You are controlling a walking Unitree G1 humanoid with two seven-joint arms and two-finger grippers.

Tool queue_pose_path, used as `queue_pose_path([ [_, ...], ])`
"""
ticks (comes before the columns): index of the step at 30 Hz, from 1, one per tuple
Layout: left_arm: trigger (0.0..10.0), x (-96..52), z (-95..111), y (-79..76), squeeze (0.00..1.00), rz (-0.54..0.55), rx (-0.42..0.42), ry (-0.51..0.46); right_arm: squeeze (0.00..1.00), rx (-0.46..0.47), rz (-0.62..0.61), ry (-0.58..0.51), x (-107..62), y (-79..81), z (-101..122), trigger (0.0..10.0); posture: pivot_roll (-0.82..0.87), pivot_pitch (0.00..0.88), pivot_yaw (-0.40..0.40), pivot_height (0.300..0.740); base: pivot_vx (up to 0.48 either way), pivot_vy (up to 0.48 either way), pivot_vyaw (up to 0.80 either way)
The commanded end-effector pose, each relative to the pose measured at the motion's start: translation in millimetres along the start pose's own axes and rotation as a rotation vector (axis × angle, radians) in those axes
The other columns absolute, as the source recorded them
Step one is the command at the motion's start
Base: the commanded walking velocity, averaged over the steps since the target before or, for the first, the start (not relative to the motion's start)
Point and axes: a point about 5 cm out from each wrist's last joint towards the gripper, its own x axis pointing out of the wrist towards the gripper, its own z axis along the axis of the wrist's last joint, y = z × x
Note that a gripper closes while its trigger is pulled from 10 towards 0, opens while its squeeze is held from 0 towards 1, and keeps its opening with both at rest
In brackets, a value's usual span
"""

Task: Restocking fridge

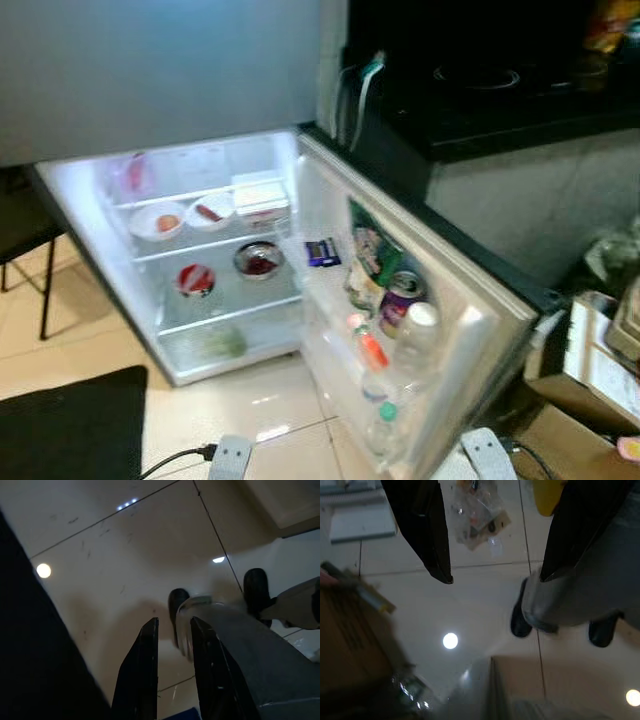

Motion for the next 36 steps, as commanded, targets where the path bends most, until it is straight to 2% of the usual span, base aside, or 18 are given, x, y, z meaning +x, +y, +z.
queue_pose_path([
  [1,10.0,-1.1,-2.6,3.2,0.0,0.013,0.002,0.007,0.0,0.008,0.005,0.042,-2.6,-5.3,-12.5,10.0,-0.01,0.0,-0.02,0.74,0.0,0.0,0.0],
  [5,10.0,-1.2,-2.9,3.5,0.0,0.014,0.001,0.008,0.0,0.011,-0.059,0.091,-8.4,-22.5,-28.4,10.0,-0.01,0.0,-0.021,0.74,0.0,0.0,0.0],
  [7,10.0,-1.3,-3.1,3.7,0.0,0.016,-0.002,0.008,0.0,0.104,-0.168,0.081,-13.5,-40.2,-33.3,10.0,-0.01,0.0,-0.021,0.74,0.0,0.0,0.0],
  [8,10.0,-1.3,-3.1,3.7,0.0,0.016,-0.002,0.008,0.0,0.104,-0.168,0.081,-13.5,-40.2,-33.3,10.0,-0.01,0.0,-0.021,0.74,0.0,0.0,0.0],
  [10,10.0,-1.4,-3.3,4.0,0.0,0.017,-0.003,0.009,0.0,0.228,-0.211,0.013,-14.9,-46.2,-29.3,10.0,-0.01,0.0,-0.021,0.74,0.0,0.0,0.0],
  [14,10.0,-1.6,-4.0,4.6,0.0,0.018,-0.003,0.012,0.0,0.414,-0.284,-0.15,-19.7,-68.6,-6.3,10.0,-0.01,0.0,-0.014,0.74,0.0,0.0,0.0],
  [15,10.0,-1.9,-5.1,5.0,0.0,0.017,0.003,0.016,0.0,0.547,-0.311,-0.272,-25.6,-88.4,16.8,10.0,-0.01,0.0,-0.014,0.74,0.0,0.0,0.0],
  [16,10.0,-2.0,-5.4,5.1,0.0,0.017,0.005,0.017,0.0,0.578,-0.314,-0.302,-27.3,-93.0,22.3,10.0,-0.01,0.0,-0.014,0.74,0.0,0.0,0.0],
  [18,10.0,-2.6,-6.2,6.7,0.0,0.021,-0.003,0.015,0.0,0.656,-0.26,-0.462,-33.5,-104.9,58.7,10.0,-0.01,0.0,-0.015,0.74,0.0,0.0,0.0],
  [23,10.0,-3.0,-6.8,7.7,0.0,0.024,-0.006,0.015,0.0,0.706,-0.174,-0.585,-38.2,-107.7,86.4,10.0,-0.01,0.0,-0.015,0.74,0.0,0.0,0.0],
  [24,10.0,-3.3,-7.4,8.7,0.0,0.025,-0.004,0.017,0.0,0.701,-0.004,-0.696,-40.3,-97.8,112.5,10.0,-0.01,0.0,-0.017,0.74,0.0,0.0,0.0],
  [25,10.0,-3.5,-7.7,9.1,0.0,0.026,-0.004,0.017,0.0,0.685,0.058,-0.729,-41.1,-93.0,120.9,10.0,-0.01,0.0,-0.019,0.74,0.0,0.0,0.0],
  [26,10.0,-3.5,-7.7,9.1,0.0,0.026,-0.004,0.017,0.0,0.685,0.058,-0.729,-41.1,-93.0,120.9,10.0,-0.01,0.0,-0.019,0.74,0.0,0.0,0.0],
  [29,10.0,-3.7,-7.9,9.3,0.0,0.022,-0.002,0.017,0.0,0.631,0.246,-0.767,-39.6,-73.5,132.8,10.0,-0.01,0.0,-0.02,0.74,0.0,0.0,0.0],
  [30,10.0,-3.6,-7.7,8.9,0.0,0.019,0.003,0.016,0.0,0.613,0.318,-0.771,-38.6,-65.1,134.9,9.2,-0.01,0.0,-0.02,0.74,0.0,0.0,0.0],
  [32,10.0,-3.6,-7.7,8.9,0.0,0.019,0.003,0.016,0.0,0.613,0.318,-0.771,-38.6,-65.1,134.9,9.2,-0.01,0.0,-0.02,0.74,0.0,0.0,0.0],
  [33,10.0,-3.2,-6.9,7.8,0.0,0.014,0.006,0.013,0.0,0.593,0.41,-0.776,-38.0,-55.7,136.0,0.0,-0.01,0.0,-0.019,0.74,0.0,0.0,0.0],
  [36,10.0,-2.5,-5.2,5.9,0.0,0.008,0.007,0.007,0.0,0.542,0.565,-0.763,-37.6,-40.7,135.2,0.0,-0.01,0.0,-0.018,0.74,0.0,0.0,0.0],
])
